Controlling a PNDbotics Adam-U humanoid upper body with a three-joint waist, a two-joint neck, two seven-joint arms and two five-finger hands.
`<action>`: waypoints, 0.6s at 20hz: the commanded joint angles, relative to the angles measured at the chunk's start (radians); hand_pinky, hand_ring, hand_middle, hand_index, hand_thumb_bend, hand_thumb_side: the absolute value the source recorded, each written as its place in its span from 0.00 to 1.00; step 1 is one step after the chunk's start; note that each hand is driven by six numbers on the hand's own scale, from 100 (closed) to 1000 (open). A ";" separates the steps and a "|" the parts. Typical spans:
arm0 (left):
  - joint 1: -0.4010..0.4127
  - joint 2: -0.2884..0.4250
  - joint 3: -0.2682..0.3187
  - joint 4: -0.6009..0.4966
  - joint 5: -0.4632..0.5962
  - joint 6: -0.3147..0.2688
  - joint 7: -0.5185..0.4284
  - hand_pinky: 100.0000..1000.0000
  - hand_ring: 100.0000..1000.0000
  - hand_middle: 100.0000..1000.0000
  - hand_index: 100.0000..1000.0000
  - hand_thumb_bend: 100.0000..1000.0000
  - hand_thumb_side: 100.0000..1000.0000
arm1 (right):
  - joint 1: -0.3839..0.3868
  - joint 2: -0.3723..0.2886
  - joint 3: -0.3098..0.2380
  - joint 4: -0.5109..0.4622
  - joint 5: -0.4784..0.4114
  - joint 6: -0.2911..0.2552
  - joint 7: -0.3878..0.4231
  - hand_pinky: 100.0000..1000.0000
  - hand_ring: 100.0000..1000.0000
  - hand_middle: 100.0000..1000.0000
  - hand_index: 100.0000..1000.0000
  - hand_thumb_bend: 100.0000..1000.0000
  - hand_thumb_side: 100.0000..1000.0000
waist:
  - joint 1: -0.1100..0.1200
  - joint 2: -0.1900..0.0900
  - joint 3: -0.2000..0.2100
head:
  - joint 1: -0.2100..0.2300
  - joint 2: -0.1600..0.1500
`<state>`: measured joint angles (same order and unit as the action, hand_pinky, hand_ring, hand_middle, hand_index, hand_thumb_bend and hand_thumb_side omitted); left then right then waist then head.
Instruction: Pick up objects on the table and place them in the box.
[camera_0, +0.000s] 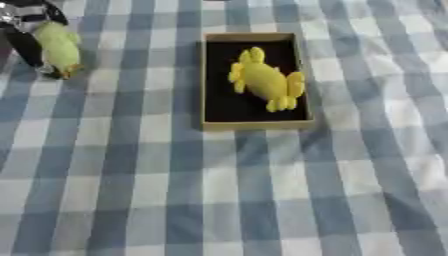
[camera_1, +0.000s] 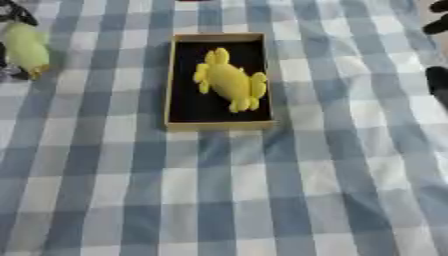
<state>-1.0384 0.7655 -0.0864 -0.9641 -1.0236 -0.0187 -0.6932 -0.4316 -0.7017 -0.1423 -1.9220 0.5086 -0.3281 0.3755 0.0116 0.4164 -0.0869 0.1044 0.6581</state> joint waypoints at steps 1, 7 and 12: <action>-0.019 0.021 0.013 0.006 -0.007 0.001 -0.006 0.81 0.85 0.75 0.85 0.64 0.00 | -0.013 -0.034 -0.017 -0.007 -0.006 -0.003 -0.002 0.68 0.80 0.84 0.80 0.00 0.10 | -0.001 -0.019 -0.002 | 0.004 -0.009; -0.020 0.015 0.015 0.019 -0.007 0.001 -0.019 0.71 0.75 0.63 0.77 0.57 0.00 | -0.012 -0.032 -0.018 -0.007 -0.008 -0.002 -0.002 0.68 0.80 0.84 0.80 0.00 0.10 | -0.002 -0.015 -0.004 | 0.004 -0.010; -0.024 0.023 0.013 -0.002 0.026 0.001 -0.021 0.69 0.73 0.61 0.75 0.51 0.00 | -0.007 -0.031 -0.020 -0.006 -0.007 -0.001 -0.003 0.68 0.80 0.84 0.80 0.00 0.11 | -0.002 -0.019 0.000 | -0.007 0.000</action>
<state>-1.0447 0.7652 -0.0819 -0.9473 -1.0090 -0.0181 -0.7119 -0.4310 -0.7017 -0.1478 -1.9217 0.5078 -0.3287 0.3746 0.0105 0.4194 -0.0870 0.1008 0.6581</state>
